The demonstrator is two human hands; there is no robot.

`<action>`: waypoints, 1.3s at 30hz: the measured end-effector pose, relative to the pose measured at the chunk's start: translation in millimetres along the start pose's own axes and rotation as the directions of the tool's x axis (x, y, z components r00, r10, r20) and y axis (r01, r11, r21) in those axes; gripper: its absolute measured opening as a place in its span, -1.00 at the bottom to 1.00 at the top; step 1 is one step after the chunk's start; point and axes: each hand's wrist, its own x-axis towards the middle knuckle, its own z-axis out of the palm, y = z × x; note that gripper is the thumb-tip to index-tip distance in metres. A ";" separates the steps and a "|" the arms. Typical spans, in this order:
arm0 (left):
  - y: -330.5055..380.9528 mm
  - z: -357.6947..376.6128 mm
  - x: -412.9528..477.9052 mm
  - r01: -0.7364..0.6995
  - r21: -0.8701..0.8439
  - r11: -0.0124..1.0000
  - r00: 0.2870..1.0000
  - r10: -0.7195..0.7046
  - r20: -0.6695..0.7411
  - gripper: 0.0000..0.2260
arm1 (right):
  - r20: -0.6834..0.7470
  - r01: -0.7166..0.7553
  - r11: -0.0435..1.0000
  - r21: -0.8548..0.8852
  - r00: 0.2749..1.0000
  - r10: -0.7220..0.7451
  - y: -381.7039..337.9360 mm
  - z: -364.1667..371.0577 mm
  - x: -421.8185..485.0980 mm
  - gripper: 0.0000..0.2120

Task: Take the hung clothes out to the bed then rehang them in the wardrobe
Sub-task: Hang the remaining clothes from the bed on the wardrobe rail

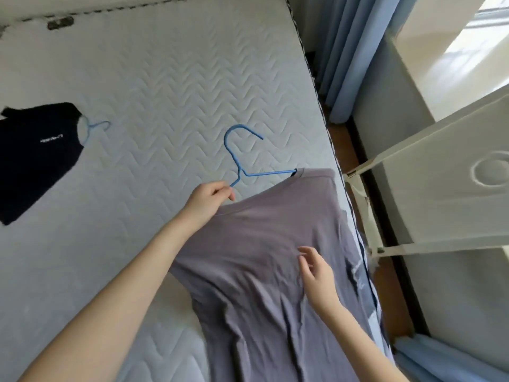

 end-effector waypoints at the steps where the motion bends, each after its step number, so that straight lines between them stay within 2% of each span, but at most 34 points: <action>1: 11.3 -21.1 -31.5 0.017 -0.015 1.000 0.999 -0.018 -0.046 -0.77 | 0.015 0.001 0.998 0.056 1.000 -0.002 -22.9 -11.3 -20.3 -0.88; 3: 24.5 -59.9 -96.1 0.051 -0.053 0.997 0.982 -0.060 -0.178 -0.78 | 0.037 0.003 0.988 0.157 0.999 -0.009 -56.7 -26.3 -61.1 -0.88; 5: 28.0 -95.3 -165.4 0.093 -0.102 0.990 0.937 -0.122 -0.328 -0.77 | 0.079 0.004 0.974 0.228 0.997 -0.023 -81.3 -32.4 -101.1 -0.86; 7: 21.8 -122.3 -234.2 0.106 -0.152 0.983 0.878 -0.165 -0.450 -0.78 | 0.144 -0.040 0.961 0.275 0.990 0.000 -94.6 -29.1 -134.9 -0.77; 12: -25.7 -149.3 -393.9 0.079 -0.371 0.925 0.706 -0.315 -0.634 -0.81 | 0.377 -0.118 0.951 0.285 0.926 0.001 -110.0 15.0 -198.1 -0.78; 16: -68.9 -130.8 -514.9 0.055 -0.567 0.822 0.433 -0.531 -0.729 -0.72 | 0.629 -0.114 0.976 0.186 0.777 -0.029 -127.1 71.0 -244.0 -0.77; 20: -91.6 -98.0 -621.7 0.080 -0.654 0.752 0.161 -0.657 -0.736 -0.82 | 0.817 -0.013 0.998 0.058 0.576 -0.040 -147.6 131.8 -284.6 -0.77; 24: -109.4 -67.5 -710.4 0.065 -0.710 0.701 -0.108 -0.702 -0.704 -0.81 | 0.904 0.076 0.997 -0.019 0.428 -0.015 -167.1 190.6 -326.5 -0.77; 28: -131.3 -45.5 -781.4 -0.021 -0.759 0.650 -0.315 -0.725 -0.612 -0.71 | 0.936 0.104 0.990 -0.097 0.347 0.055 -171.1 241.4 -374.9 -0.80; 30: -145.0 -40.7 -812.5 -0.073 -0.774 0.629 -0.377 -0.736 -0.563 -0.64 | 0.941 0.122 0.984 -0.133 0.326 0.087 -166.5 265.8 -402.8 -0.81; 32: -159.9 -41.1 -834.7 -0.096 -0.785 0.612 -0.404 -0.745 -0.531 -0.66 | 0.939 0.143 0.975 -0.167 0.326 0.113 -166.1 285.6 -430.7 -0.80; 36: -214.5 -61.3 -891.7 -0.102 -0.805 0.584 -0.385 -0.770 -0.509 -0.78 | 0.925 0.114 0.969 -0.218 0.341 0.168 -168.4 339.6 -500.0 -0.76; 39: -256.6 -87.0 -926.2 -0.119 -0.811 0.573 -0.385 -0.779 -0.494 -0.73 | 0.911 0.123 0.963 -0.240 0.371 0.180 -169.8 377.2 -539.7 -0.81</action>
